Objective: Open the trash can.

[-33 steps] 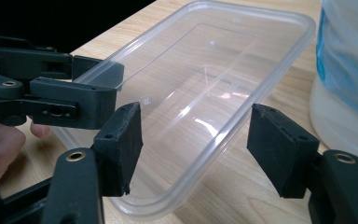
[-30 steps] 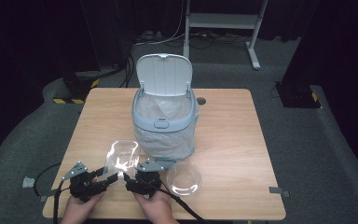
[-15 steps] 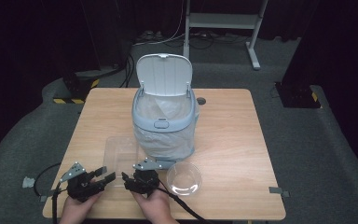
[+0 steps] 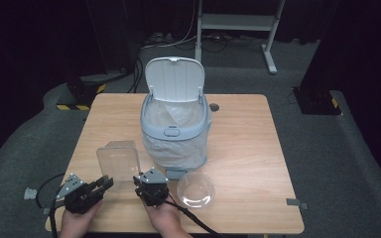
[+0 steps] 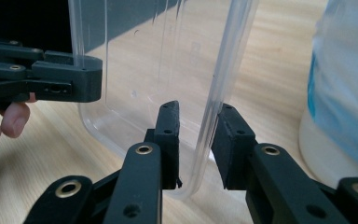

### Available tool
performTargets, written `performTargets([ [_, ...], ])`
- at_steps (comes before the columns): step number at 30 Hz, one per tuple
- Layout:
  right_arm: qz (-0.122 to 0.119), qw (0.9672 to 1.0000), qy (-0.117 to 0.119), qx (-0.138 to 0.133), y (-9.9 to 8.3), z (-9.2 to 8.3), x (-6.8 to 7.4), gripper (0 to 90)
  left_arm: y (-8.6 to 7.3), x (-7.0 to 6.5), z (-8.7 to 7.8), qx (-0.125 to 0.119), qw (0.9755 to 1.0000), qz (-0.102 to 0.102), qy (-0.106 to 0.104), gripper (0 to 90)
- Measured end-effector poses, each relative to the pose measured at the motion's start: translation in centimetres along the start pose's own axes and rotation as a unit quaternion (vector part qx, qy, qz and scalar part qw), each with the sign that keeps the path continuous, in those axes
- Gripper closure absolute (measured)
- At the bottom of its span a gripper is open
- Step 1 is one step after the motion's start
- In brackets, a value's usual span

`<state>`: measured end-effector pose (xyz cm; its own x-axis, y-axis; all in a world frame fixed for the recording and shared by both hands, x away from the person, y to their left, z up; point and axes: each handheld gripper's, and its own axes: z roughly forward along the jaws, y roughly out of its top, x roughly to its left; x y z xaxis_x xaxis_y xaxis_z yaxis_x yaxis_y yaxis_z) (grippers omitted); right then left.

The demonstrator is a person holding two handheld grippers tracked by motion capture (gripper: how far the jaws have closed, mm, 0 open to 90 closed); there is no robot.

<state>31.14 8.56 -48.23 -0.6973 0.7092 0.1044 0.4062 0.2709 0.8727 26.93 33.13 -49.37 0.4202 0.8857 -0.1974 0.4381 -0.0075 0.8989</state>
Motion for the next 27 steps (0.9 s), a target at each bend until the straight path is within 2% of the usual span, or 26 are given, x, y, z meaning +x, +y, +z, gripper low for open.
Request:
performTargets([
  [8, -0.013, 0.9996, -0.003, -0.026, 1.4, -0.5, 0.4, 73.4, 0.7, -0.2, -0.8, -0.027, 0.9996, 0.002, 0.005, 70.6],
  [10, -0.024, 0.999, -0.005, -0.038, 2.0, -0.8, 0.6, 73.7, 1.1, -0.2, -1.2, -0.034, 0.9994, 0.009, 0.009, 70.6],
  [15, -0.032, 0.998, -0.007, -0.053, 3.0, -1.2, 0.9, 73.7, 1.9, -0.4, -1.6, -0.049, 0.9986, 0.017, 0.014, 70.6],
  [27, -0.06, 0.9933, -0.008, -0.098, 5.4, -3.1, 1.1, 73.7, 4.5, -1.5, -3.0, -0.081, 0.9959, 0.037, 0.019, 70.8],
])
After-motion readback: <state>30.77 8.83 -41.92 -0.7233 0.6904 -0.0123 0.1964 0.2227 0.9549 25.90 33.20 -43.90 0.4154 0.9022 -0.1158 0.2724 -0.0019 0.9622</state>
